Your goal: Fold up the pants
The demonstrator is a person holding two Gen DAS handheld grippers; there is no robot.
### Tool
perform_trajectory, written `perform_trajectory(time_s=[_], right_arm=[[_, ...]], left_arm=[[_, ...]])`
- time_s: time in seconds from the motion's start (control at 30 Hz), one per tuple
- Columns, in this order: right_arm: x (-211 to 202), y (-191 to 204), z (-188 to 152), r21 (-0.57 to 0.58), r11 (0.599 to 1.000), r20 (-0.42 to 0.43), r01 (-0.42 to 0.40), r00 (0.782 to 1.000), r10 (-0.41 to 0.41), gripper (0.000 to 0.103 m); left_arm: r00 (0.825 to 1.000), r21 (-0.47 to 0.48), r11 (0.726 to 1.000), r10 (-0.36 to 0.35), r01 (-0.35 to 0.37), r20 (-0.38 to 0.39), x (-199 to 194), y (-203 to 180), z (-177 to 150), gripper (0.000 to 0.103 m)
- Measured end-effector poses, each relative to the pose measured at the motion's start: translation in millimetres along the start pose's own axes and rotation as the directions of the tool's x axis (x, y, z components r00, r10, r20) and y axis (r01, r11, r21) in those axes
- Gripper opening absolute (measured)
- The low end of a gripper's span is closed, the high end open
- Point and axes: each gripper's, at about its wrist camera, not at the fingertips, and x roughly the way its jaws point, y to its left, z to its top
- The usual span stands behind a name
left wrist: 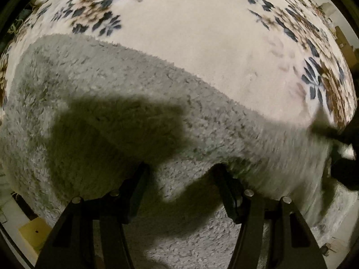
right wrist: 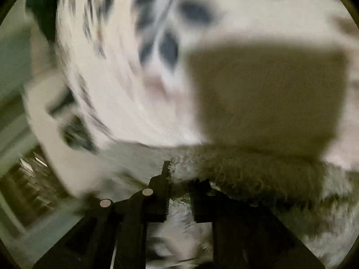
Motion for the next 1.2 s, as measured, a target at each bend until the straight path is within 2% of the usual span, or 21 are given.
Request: perform_trajectory(time_s=[0.1,0.13,0.17,0.23,0.27,0.33,0.37,0.43,0.47,0.53,0.6,0.63,0.73,0.83,0.9,0.93,1.0,1.07,1.1,1.13,1.2], right_arm=[[-26,5,7,-0.006,1.000,0.057,-0.015,0.998,0.015,0.014],[-26,7,8,-0.018,1.000,0.037,0.009,0.999,-0.008,0.018],[-22,9,9,-0.031,0.999,0.008,0.041,0.999,-0.041,0.033],[-9,17,6,-0.097,0.987,-0.051,0.131,0.989,-0.137,0.053],[-4,20,4,-0.126,0.980,-0.078,0.153,0.983,-0.164,0.056],[15,29,-7,-0.207,0.959,-0.147,0.193,0.963,-0.226,0.063],[24,33,-12,-0.253,0.940,-0.167,0.230,0.946,-0.276,0.069],[42,35,-17,-0.312,0.899,-0.188,0.308,0.907,-0.376,0.070],[46,38,-21,-0.335,0.868,-0.145,0.367,0.890,-0.433,0.070],[36,60,-28,-0.410,0.792,0.009,0.452,0.871,-0.492,0.070],[20,81,-37,-0.488,0.721,0.114,0.491,0.855,-0.505,0.070],[14,89,-42,-0.502,0.715,0.122,0.486,0.859,-0.498,0.070],[-13,84,-61,-0.505,0.758,0.059,0.413,0.893,-0.447,0.070],[-14,64,-85,-0.522,0.757,-0.023,0.393,0.880,-0.474,0.070],[-9,41,-84,-0.420,0.820,-0.107,0.389,0.876,-0.471,0.070],[-13,28,-81,-0.378,0.834,-0.107,0.402,0.876,-0.470,0.070],[-16,14,-75,-0.359,0.818,-0.057,0.450,0.864,-0.501,0.068],[2,19,-69,-0.370,0.810,-0.025,0.455,0.866,-0.499,0.056],[6,24,-68,-0.386,0.800,-0.017,0.459,0.864,-0.504,0.056],[9,32,-69,-0.411,0.791,0.002,0.453,0.868,-0.497,0.056],[10,47,-70,-0.452,0.793,0.029,0.407,0.896,-0.443,0.056]], left_arm=[[1.000,-0.013,1.000,-0.003,0.003,-0.003,-2,5,-4,0.058],[1.000,-0.018,1.000,-0.006,0.006,-0.007,-2,7,-6,0.058],[1.000,-0.021,1.000,-0.008,0.008,-0.009,-2,8,-6,0.058],[1.000,-0.029,0.999,-0.014,0.013,-0.014,-6,7,-5,0.058],[1.000,-0.030,0.999,-0.014,0.014,-0.016,-8,8,-4,0.058],[1.000,-0.028,1.000,-0.008,0.007,-0.018,-8,8,-2,0.058],[1.000,-0.028,1.000,-0.006,0.006,-0.018,-8,9,0,0.058],[1.000,-0.026,1.000,-0.001,0.000,-0.021,-8,11,-2,0.058],[1.000,-0.022,1.000,0.003,-0.003,-0.024,-8,10,-2,0.058],[1.000,-0.011,1.000,0.007,-0.007,-0.025,-12,13,-4,0.058],[1.000,-0.008,1.000,0.010,-0.010,-0.026,-16,16,-7,0.058],[1.000,-0.013,1.000,0.005,-0.005,-0.030,-19,19,-9,0.058],[0.999,-0.040,0.999,-0.027,0.025,-0.040,-30,23,-10,0.058],[0.997,-0.034,0.998,-0.052,0.051,-0.050,-38,19,-14,0.058],[0.997,-0.015,0.999,-0.051,0.050,-0.053,-38,14,-15,0.058],[0.997,-0.005,0.999,-0.048,0.047,-0.060,-37,11,-17,0.058],[0.996,0.000,0.999,-0.051,0.052,-0.072,-36,4,-19,0.058],[0.997,0.013,0.999,-0.045,0.046,-0.070,-37,2,-20,0.058],[0.997,0.021,0.999,-0.040,0.042,-0.066,-38,0,-22,0.058],[0.998,0.034,0.999,-0.030,0.032,-0.059,-39,0,-23,0.058],[0.999,0.045,0.999,-0.013,0.016,-0.051,-40,-8,-35,0.058]])
